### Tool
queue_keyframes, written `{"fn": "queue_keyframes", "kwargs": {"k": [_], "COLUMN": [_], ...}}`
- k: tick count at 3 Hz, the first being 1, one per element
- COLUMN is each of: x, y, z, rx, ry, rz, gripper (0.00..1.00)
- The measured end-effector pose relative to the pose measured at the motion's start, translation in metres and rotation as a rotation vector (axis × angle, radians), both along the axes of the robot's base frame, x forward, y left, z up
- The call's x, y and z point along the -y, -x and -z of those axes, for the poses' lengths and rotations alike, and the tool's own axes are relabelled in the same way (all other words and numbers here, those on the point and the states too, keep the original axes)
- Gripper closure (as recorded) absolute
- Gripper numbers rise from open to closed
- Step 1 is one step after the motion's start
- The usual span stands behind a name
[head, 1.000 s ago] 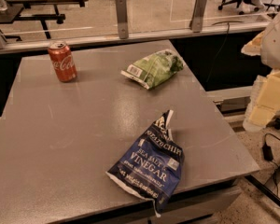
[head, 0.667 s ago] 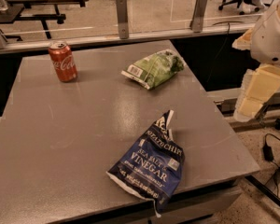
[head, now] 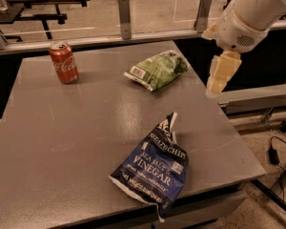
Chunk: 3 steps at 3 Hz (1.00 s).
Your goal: Move green jalapeno chip bag near blue chip bag
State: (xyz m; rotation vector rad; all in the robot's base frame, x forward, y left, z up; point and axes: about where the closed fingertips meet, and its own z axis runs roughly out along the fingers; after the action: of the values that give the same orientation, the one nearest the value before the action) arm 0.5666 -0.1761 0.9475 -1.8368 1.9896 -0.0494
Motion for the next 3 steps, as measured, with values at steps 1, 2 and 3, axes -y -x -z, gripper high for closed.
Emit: {"fn": "queue_keyframes", "kwargs": {"k": [1, 2, 3], "x": [-0.029, -0.054, -0.071], "y": [-0.053, -0.085, -0.103], "z": [0.025, 0.047, 0.062], "rx": [-0.005, -0.014, -0.025], "ry": [-0.027, -0.034, -0.013], "rz": [-0.091, -0.158, -0.206], "gripper": [0.00, 0.00, 0.00]}}
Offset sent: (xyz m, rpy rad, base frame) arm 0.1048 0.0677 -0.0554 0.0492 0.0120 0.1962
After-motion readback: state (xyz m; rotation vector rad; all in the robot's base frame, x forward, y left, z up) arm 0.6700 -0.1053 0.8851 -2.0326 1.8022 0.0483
